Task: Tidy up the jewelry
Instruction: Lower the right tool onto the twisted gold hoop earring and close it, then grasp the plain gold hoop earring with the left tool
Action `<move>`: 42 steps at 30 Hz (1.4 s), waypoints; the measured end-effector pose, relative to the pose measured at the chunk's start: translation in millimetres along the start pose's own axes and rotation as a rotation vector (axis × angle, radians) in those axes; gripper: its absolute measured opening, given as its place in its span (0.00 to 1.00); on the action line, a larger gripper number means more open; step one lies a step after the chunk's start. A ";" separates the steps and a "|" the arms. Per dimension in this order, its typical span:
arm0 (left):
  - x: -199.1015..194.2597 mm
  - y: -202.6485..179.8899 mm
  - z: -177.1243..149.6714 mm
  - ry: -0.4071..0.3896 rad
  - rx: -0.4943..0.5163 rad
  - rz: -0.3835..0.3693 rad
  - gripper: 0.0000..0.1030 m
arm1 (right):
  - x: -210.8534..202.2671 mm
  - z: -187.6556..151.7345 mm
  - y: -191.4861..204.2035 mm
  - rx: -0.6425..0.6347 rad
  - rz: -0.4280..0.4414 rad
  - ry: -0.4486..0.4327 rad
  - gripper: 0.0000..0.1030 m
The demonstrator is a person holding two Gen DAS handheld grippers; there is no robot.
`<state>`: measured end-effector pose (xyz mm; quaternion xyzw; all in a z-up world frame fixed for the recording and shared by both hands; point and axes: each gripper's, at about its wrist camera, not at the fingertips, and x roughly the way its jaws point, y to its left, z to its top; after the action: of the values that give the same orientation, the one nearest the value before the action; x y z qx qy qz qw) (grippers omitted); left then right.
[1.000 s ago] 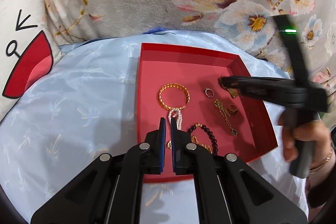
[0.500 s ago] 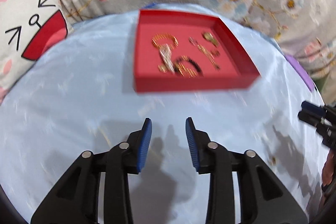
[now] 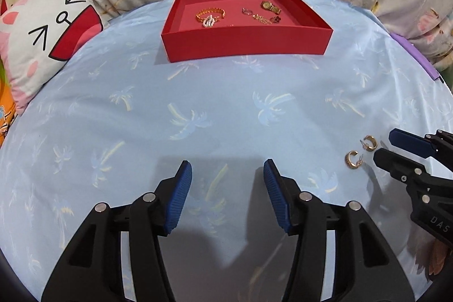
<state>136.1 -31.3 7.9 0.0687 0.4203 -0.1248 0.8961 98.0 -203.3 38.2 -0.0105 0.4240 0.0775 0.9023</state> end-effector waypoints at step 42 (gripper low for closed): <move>1.4 -92.7 3.8 -0.018 0.194 -0.128 0.59 | -11.8 -15.1 -37.5 0.146 0.004 0.026 0.15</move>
<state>113.7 -121.4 7.6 0.1270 0.4019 -0.2226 0.8791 84.6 -243.1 35.9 0.0554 0.4400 0.0482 0.8950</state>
